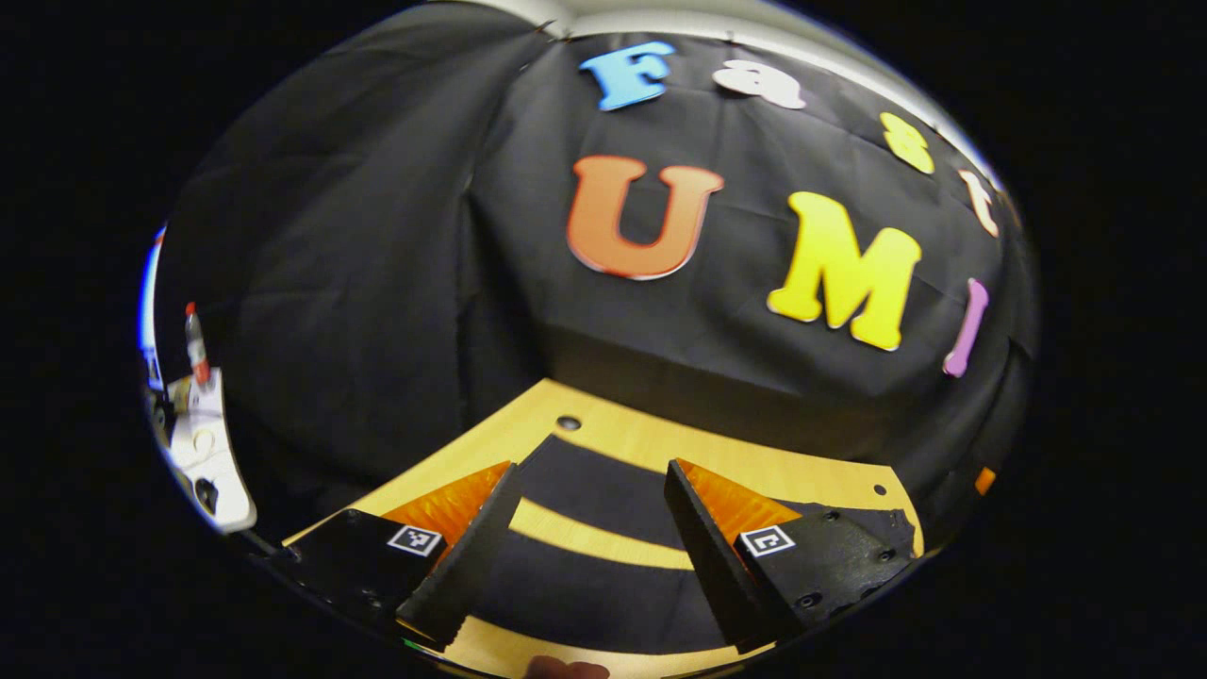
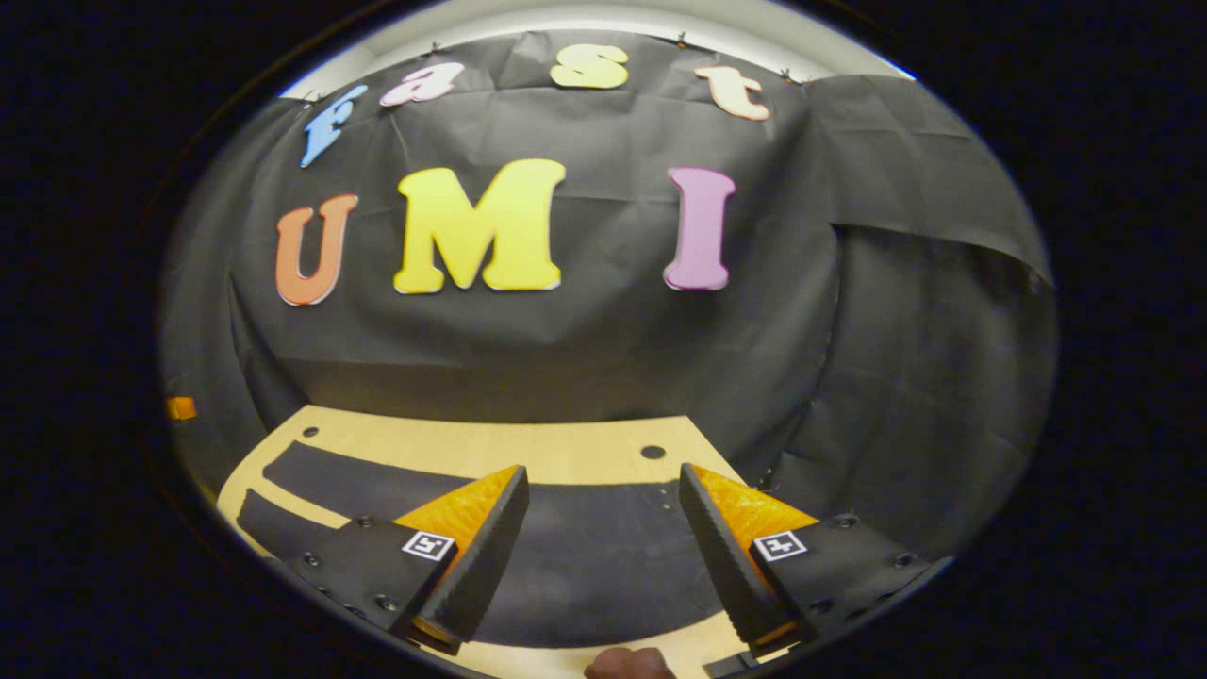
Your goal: Grasp the waist and the cuffs of the jeans and fold them to make the two legs overlap; first hold the waist and fold one-third of the jeans toward the cuffs, then hold the cuffs and fold the remaining one-third in the same direction to finish folding.
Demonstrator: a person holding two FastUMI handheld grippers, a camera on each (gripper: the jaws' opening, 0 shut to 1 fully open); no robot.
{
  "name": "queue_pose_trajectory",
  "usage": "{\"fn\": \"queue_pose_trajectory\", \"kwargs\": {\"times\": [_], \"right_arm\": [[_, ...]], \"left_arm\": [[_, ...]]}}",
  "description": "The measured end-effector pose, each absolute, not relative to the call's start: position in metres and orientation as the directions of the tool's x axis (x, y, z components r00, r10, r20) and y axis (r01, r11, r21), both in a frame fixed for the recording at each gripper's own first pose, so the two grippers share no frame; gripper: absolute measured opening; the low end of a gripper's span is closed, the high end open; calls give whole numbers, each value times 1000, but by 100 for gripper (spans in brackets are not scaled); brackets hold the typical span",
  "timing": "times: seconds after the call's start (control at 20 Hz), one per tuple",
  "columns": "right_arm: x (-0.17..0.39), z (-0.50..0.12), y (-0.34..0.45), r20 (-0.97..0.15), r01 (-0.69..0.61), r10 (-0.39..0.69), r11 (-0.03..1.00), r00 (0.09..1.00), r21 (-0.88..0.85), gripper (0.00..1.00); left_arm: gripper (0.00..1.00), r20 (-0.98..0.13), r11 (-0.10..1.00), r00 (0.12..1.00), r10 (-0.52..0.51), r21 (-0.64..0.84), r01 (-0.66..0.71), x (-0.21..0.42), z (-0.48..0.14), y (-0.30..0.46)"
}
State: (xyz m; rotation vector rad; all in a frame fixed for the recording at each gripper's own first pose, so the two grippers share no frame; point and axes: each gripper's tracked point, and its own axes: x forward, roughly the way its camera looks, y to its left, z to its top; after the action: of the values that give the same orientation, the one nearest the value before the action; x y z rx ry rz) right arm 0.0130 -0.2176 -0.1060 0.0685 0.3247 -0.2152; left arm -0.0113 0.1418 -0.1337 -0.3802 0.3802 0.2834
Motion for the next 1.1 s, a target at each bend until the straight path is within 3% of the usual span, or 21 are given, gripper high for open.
{"fn": "queue_pose_trajectory", "kwargs": {"times": [0.1,0.25,0.5,0.85,1.1], "right_arm": [[0,-123,-241,-378,229,-191,972,906,57,99],[-19,-160,-260,-491,262,-165,955,856,136,99],[-50,-212,-277,-621,354,-175,919,764,176,100],[-59,-217,-298,-650,428,-217,885,728,184,99],[-67,-244,-315,-713,525,-189,803,675,284,100]], "left_arm": [[99,-491,788,851,186,-443,-427,-31,-171,157],[99,-610,535,781,131,-620,-574,-57,-228,168],[99,-737,249,676,-10,-657,-712,-88,-302,154],[99,-799,192,602,-15,-593,-782,-81,-348,153],[100,-788,171,616,1,-607,-776,-66,-347,159]]}}
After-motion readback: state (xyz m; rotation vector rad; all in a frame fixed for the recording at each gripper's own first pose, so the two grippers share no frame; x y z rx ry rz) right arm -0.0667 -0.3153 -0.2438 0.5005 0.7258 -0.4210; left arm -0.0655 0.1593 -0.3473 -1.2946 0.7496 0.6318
